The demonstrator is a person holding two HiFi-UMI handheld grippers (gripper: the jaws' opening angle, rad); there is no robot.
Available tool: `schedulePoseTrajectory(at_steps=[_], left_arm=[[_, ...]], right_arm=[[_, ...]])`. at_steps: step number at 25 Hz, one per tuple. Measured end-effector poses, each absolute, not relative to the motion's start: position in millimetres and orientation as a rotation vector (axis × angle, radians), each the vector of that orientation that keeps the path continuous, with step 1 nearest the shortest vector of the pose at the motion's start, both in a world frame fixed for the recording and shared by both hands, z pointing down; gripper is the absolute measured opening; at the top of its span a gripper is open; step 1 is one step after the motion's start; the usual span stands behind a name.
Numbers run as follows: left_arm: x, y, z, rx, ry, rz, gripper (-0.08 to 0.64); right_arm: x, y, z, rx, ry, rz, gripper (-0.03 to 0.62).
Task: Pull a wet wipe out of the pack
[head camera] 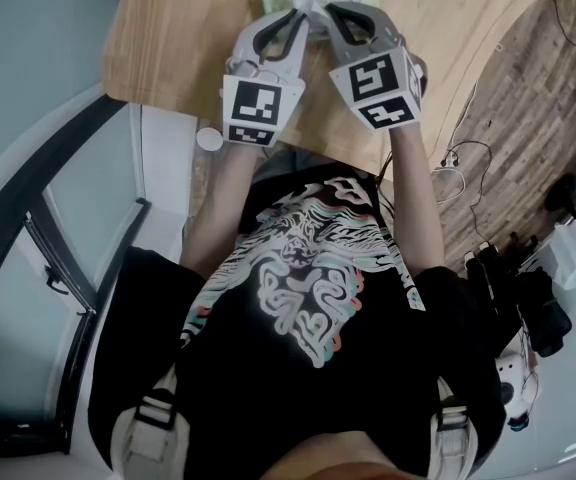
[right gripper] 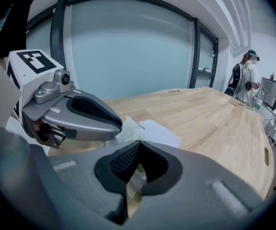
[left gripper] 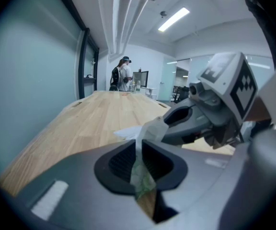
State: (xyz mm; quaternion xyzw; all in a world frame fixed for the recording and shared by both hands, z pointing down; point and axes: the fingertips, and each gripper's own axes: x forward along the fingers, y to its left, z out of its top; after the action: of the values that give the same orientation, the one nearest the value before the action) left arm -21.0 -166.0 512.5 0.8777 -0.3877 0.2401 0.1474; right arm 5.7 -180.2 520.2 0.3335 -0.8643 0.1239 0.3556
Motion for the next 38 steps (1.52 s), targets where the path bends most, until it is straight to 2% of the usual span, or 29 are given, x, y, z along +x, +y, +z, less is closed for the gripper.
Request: schedulePoseTrajectory(at_steps=[38], left_arm=[[-33.0, -165.3, 512.3, 2.529, -1.161, 0.736, -0.012]], right_arm=[[15.7, -174.7, 502.1, 1.184, -2.383, 0.459, -0.002]])
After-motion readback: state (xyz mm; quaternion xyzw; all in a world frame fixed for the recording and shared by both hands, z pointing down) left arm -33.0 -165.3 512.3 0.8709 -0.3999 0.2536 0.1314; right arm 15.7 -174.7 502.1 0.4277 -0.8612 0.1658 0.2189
